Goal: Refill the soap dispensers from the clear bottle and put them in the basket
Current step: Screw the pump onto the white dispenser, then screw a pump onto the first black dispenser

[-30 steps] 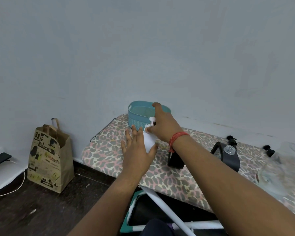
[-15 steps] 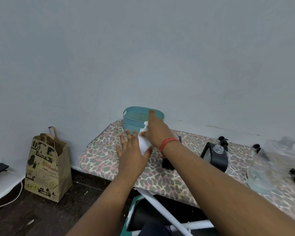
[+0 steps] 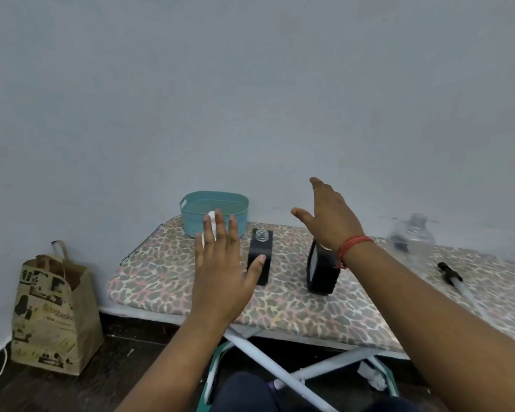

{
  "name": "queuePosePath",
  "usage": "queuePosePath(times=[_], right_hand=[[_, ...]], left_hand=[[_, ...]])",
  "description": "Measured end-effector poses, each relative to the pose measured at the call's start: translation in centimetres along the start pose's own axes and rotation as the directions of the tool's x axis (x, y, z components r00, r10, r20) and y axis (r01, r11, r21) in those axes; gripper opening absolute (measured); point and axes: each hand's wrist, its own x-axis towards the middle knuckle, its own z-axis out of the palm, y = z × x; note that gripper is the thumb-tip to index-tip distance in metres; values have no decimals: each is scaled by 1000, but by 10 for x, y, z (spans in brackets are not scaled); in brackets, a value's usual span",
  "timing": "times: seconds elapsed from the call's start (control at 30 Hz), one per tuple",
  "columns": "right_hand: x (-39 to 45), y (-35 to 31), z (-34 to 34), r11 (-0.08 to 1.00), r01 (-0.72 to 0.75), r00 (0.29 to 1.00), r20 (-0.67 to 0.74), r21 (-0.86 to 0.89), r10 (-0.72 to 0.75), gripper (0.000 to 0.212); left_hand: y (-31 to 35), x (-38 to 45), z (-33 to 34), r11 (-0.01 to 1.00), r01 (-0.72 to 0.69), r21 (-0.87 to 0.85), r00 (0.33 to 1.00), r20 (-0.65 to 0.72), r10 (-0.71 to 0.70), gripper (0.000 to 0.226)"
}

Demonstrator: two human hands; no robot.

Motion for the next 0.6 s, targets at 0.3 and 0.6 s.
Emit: queuePosePath(times=[0.3, 0.6], right_hand=[[11, 63, -1, 967, -244, 966, 111, 75, 235, 54], [54, 128, 54, 877, -475, 835, 277, -71, 475, 43]], left_hand=[[24, -8, 34, 990, 111, -83, 985, 140, -99, 91], [11, -18, 70, 949, 216, -230, 965, 196, -172, 90]])
